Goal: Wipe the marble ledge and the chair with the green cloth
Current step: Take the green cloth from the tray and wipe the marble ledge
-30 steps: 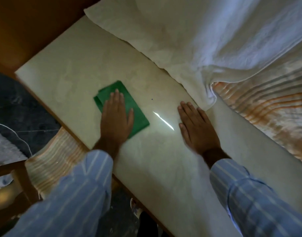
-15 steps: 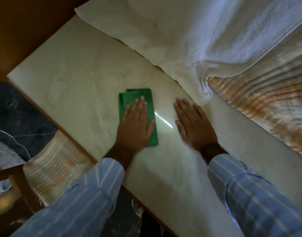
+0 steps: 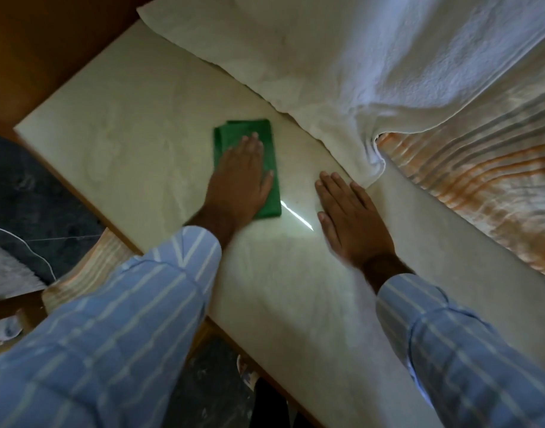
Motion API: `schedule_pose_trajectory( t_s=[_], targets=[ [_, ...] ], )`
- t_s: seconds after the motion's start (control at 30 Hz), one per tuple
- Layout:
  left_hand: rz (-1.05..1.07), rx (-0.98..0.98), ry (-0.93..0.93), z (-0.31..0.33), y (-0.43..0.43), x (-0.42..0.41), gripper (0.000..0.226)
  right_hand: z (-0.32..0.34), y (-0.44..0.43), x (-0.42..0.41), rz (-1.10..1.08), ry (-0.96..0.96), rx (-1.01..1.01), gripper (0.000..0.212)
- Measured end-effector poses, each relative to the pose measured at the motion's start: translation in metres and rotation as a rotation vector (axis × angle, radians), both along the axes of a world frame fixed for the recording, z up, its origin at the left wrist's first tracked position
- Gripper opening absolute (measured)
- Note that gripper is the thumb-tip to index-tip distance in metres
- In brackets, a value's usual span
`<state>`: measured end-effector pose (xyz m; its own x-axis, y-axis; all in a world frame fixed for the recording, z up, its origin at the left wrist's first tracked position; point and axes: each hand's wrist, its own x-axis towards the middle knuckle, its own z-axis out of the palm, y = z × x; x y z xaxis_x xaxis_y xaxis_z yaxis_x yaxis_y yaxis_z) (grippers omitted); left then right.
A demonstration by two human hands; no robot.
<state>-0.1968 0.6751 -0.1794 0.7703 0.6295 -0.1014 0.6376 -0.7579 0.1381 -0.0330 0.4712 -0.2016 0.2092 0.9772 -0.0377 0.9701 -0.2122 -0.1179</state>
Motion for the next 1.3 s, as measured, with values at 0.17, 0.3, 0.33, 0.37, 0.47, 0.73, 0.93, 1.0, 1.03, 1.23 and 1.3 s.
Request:
schedule_pose_trajectory(
  t_s=[0.17,0.3,0.33,0.37,0.47,0.73,0.93,1.0,1.03,1.23,1.3],
  targets=[
    [0.225,-0.054,-0.047,0.003,-0.014,0.025,0.065,0.000,0.001,-0.001,-0.001,0.011,0.013,0.061],
    [-0.133,-0.067,-0.041,0.000,-0.078,-0.006,0.066,0.001,0.000,-0.001,0.000,0.011,-0.004,0.063],
    [-0.208,-0.073,-0.042,-0.001,-0.084,-0.019,0.065,0.001,0.000,-0.001,-0.001,0.011,-0.011,0.063],
    [-0.244,-0.069,-0.053,-0.002,-0.082,-0.032,0.065,0.002,0.001,0.000,0.000,0.009,-0.016,0.063],
    [-0.017,-0.031,-0.073,-0.006,-0.047,-0.058,0.066,0.002,0.001,-0.001,-0.002,-0.007,-0.010,0.062],
    [0.445,0.036,-0.002,-0.010,-0.013,-0.045,0.070,0.003,0.001,-0.003,-0.008,-0.002,0.015,0.061],
    [0.096,-0.065,-0.037,-0.004,-0.107,-0.030,0.073,0.004,0.002,-0.001,-0.002,-0.009,0.006,0.062],
    [0.045,-0.078,-0.022,0.003,-0.091,-0.031,0.072,0.004,0.002,-0.002,0.004,-0.012,0.015,0.062],
    [0.060,-0.078,-0.015,0.006,-0.077,-0.029,0.071,0.004,0.002,-0.002,0.006,-0.010,0.022,0.062],
    [0.207,-0.110,0.014,0.019,-0.012,0.009,0.064,0.001,0.002,-0.003,0.004,-0.004,0.041,0.062],
    [0.189,-0.123,0.020,0.021,-0.030,0.009,0.064,0.003,0.000,-0.003,-0.003,0.005,0.041,0.061]
  ],
)
